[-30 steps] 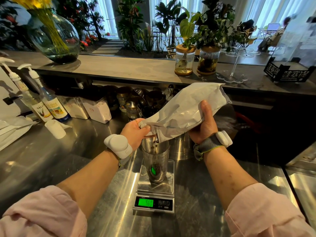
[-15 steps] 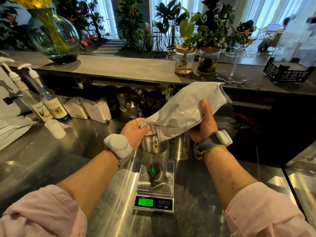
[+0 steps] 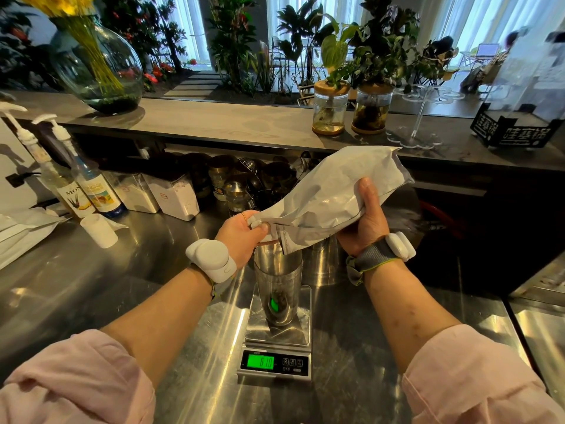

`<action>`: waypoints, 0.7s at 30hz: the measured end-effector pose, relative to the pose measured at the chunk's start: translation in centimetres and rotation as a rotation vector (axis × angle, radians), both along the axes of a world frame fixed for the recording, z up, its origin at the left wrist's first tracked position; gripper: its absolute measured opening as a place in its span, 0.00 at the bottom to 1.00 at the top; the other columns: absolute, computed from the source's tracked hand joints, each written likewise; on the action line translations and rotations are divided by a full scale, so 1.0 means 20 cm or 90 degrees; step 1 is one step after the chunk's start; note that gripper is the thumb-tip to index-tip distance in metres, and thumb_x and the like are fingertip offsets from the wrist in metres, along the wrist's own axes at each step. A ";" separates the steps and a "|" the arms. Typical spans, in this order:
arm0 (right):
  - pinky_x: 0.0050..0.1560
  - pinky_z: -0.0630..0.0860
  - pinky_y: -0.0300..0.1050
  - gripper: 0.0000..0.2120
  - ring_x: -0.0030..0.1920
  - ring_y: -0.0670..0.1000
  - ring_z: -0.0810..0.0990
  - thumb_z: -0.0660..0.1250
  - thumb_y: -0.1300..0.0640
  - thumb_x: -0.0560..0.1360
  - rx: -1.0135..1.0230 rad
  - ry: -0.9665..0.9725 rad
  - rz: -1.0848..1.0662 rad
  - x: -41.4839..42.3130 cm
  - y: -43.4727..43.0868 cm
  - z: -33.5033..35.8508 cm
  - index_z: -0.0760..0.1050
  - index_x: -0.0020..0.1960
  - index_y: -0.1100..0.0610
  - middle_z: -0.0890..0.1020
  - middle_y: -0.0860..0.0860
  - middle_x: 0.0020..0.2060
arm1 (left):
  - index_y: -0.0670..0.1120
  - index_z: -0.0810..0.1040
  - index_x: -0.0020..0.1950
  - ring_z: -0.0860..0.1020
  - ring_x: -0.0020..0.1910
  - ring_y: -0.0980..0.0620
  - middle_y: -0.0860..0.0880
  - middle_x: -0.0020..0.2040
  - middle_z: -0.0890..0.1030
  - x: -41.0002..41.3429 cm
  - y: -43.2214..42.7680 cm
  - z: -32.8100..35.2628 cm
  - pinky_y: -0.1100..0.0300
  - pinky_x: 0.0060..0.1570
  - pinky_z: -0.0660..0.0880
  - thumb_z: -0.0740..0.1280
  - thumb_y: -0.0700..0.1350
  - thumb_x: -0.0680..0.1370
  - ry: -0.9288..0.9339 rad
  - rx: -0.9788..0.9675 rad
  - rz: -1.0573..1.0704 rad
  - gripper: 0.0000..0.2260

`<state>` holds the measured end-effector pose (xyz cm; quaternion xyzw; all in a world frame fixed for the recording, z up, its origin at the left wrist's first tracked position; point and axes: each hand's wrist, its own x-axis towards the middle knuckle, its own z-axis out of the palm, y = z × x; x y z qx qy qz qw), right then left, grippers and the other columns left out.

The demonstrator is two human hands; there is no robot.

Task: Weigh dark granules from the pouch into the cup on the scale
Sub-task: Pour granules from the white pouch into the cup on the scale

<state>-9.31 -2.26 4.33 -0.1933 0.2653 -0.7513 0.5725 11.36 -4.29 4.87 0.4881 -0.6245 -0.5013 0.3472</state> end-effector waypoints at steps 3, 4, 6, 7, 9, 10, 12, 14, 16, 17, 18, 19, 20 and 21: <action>0.61 0.73 0.64 0.53 0.62 0.60 0.77 0.82 0.44 0.50 -0.005 0.001 -0.006 0.00 0.00 0.00 0.66 0.71 0.52 0.80 0.56 0.59 | 0.57 0.77 0.45 0.80 0.55 0.45 0.44 0.52 0.83 0.01 0.00 0.00 0.44 0.62 0.73 0.63 0.39 0.76 -0.012 -0.003 -0.002 0.12; 0.61 0.74 0.64 0.54 0.61 0.60 0.77 0.82 0.44 0.49 -0.004 0.000 -0.006 0.00 0.00 0.00 0.65 0.71 0.52 0.80 0.56 0.59 | 0.57 0.77 0.45 0.80 0.55 0.44 0.44 0.52 0.83 0.01 0.00 0.00 0.43 0.62 0.73 0.63 0.39 0.76 -0.009 -0.003 0.000 0.12; 0.59 0.75 0.63 0.54 0.61 0.60 0.78 0.82 0.44 0.49 -0.002 0.003 -0.004 0.00 0.00 0.01 0.65 0.71 0.52 0.80 0.56 0.60 | 0.57 0.77 0.44 0.80 0.55 0.44 0.45 0.51 0.82 0.00 0.00 0.00 0.44 0.62 0.73 0.63 0.39 0.77 -0.003 -0.001 -0.001 0.12; 0.59 0.75 0.62 0.54 0.62 0.60 0.77 0.82 0.44 0.49 0.000 0.005 -0.003 0.00 0.00 0.01 0.65 0.72 0.52 0.79 0.56 0.61 | 0.57 0.77 0.45 0.80 0.55 0.45 0.45 0.51 0.82 0.00 0.00 0.00 0.44 0.62 0.73 0.63 0.39 0.77 -0.005 -0.003 0.000 0.12; 0.61 0.74 0.63 0.54 0.64 0.61 0.76 0.82 0.44 0.49 0.010 0.002 0.003 0.00 -0.01 0.00 0.65 0.72 0.52 0.77 0.57 0.64 | 0.56 0.77 0.45 0.80 0.55 0.44 0.43 0.52 0.82 -0.01 0.00 0.00 0.43 0.62 0.73 0.63 0.38 0.76 -0.003 -0.008 0.002 0.11; 0.62 0.72 0.64 0.54 0.64 0.61 0.75 0.82 0.44 0.50 0.012 -0.002 0.006 -0.01 -0.01 0.00 0.65 0.72 0.51 0.76 0.58 0.66 | 0.55 0.77 0.45 0.80 0.55 0.43 0.41 0.53 0.82 -0.01 -0.01 0.00 0.42 0.62 0.73 0.63 0.38 0.76 0.002 -0.009 0.002 0.11; 0.63 0.70 0.66 0.54 0.65 0.61 0.74 0.82 0.44 0.50 0.013 -0.006 0.007 -0.01 -0.01 0.00 0.65 0.72 0.51 0.75 0.58 0.67 | 0.54 0.77 0.46 0.80 0.55 0.42 0.40 0.53 0.82 -0.01 -0.01 -0.01 0.42 0.62 0.73 0.63 0.38 0.76 0.005 -0.009 -0.001 0.11; 0.63 0.70 0.66 0.54 0.65 0.62 0.74 0.82 0.44 0.50 0.011 -0.005 0.008 -0.01 -0.01 -0.01 0.65 0.72 0.51 0.75 0.58 0.66 | 0.54 0.77 0.46 0.80 0.55 0.42 0.42 0.51 0.82 -0.01 -0.01 -0.01 0.43 0.62 0.73 0.63 0.38 0.76 0.008 -0.010 0.000 0.11; 0.63 0.70 0.66 0.53 0.65 0.62 0.75 0.82 0.44 0.51 0.002 -0.003 0.006 -0.01 -0.01 -0.01 0.66 0.72 0.52 0.76 0.58 0.66 | 0.55 0.77 0.45 0.80 0.55 0.44 0.46 0.49 0.82 -0.01 -0.01 -0.01 0.45 0.62 0.73 0.62 0.37 0.77 0.011 -0.010 -0.005 0.12; 0.63 0.70 0.66 0.52 0.65 0.61 0.75 0.82 0.45 0.51 -0.002 -0.003 0.005 -0.01 -0.01 -0.01 0.66 0.71 0.52 0.76 0.59 0.66 | 0.55 0.77 0.45 0.80 0.55 0.44 0.46 0.49 0.82 -0.01 -0.01 -0.01 0.45 0.62 0.73 0.62 0.37 0.77 0.010 -0.012 -0.006 0.12; 0.64 0.70 0.66 0.52 0.64 0.61 0.75 0.82 0.45 0.51 -0.006 -0.004 0.004 -0.01 -0.01 -0.01 0.66 0.71 0.52 0.76 0.59 0.66 | 0.55 0.77 0.45 0.79 0.55 0.44 0.46 0.49 0.82 -0.01 -0.01 -0.01 0.46 0.62 0.73 0.62 0.37 0.77 0.011 -0.013 -0.009 0.12; 0.64 0.70 0.66 0.51 0.64 0.61 0.75 0.82 0.45 0.51 -0.009 -0.004 0.003 -0.01 0.00 -0.01 0.67 0.71 0.52 0.76 0.59 0.65 | 0.54 0.77 0.45 0.79 0.55 0.44 0.46 0.49 0.82 -0.01 -0.01 0.00 0.46 0.62 0.73 0.62 0.37 0.77 0.012 -0.012 -0.011 0.12; 0.64 0.70 0.66 0.51 0.64 0.61 0.75 0.82 0.45 0.51 -0.011 -0.004 0.002 -0.01 0.00 0.00 0.67 0.71 0.52 0.76 0.59 0.65 | 0.54 0.77 0.45 0.79 0.55 0.45 0.47 0.49 0.82 -0.01 -0.01 0.00 0.47 0.62 0.73 0.62 0.37 0.77 0.015 -0.011 -0.013 0.12; 0.64 0.70 0.66 0.51 0.64 0.61 0.75 0.82 0.45 0.51 -0.012 -0.003 0.002 -0.01 0.00 0.00 0.67 0.71 0.52 0.76 0.59 0.65 | 0.54 0.77 0.45 0.79 0.55 0.45 0.48 0.48 0.82 -0.01 0.00 0.00 0.48 0.62 0.73 0.62 0.37 0.77 0.014 -0.009 -0.012 0.12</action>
